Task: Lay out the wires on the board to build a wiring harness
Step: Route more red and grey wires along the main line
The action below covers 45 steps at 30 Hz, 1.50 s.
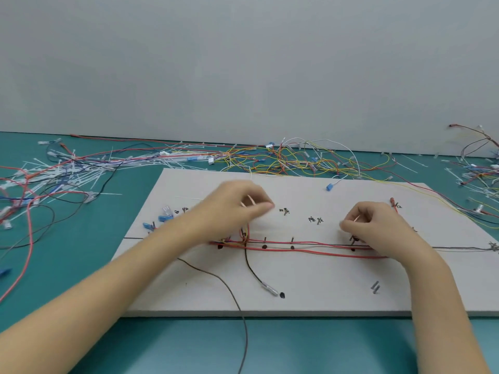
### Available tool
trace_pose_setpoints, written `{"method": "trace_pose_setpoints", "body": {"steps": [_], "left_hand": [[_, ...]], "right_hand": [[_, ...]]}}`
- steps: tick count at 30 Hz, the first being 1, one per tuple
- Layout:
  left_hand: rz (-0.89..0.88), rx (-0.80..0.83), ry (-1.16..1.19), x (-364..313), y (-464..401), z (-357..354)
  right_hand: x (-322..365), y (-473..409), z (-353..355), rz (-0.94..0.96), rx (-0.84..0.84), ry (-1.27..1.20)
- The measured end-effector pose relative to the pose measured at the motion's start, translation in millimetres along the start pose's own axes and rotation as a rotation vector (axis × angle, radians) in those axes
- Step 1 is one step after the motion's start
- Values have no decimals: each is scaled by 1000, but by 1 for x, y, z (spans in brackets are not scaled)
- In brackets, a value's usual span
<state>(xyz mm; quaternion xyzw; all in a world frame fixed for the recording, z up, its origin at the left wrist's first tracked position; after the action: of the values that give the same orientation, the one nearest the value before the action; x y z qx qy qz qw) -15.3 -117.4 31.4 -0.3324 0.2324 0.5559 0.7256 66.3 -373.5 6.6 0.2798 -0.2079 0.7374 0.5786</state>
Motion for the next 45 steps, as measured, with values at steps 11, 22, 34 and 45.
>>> {"method": "trace_pose_setpoints", "body": {"steps": [11,22,34,45], "left_hand": [[375,-66,-43,109,58,119],[267,159,17,90,74,101],[281,420,-88,76,81,80],[243,424,-97,70,82,76]], "right_hand": [[57,10,-40,304,-107,-81],[85,26,-70,450,11,-50],[83,29,-74,416,52,-50],[80,28,-74,396,56,-48]]}}
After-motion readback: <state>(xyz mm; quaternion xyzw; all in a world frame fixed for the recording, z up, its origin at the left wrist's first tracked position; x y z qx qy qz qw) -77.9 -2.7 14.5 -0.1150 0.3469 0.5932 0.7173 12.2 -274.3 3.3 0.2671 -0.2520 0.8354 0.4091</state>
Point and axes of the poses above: each hand's wrist, its own y-axis away from the middle knuckle, its own z-axis out of the back of the hand, x = y × z, the point moved 5 cm from there along -y, towards the middle knuckle, and after that the axes turned 4 degrees about x, right-handed, at the moved point
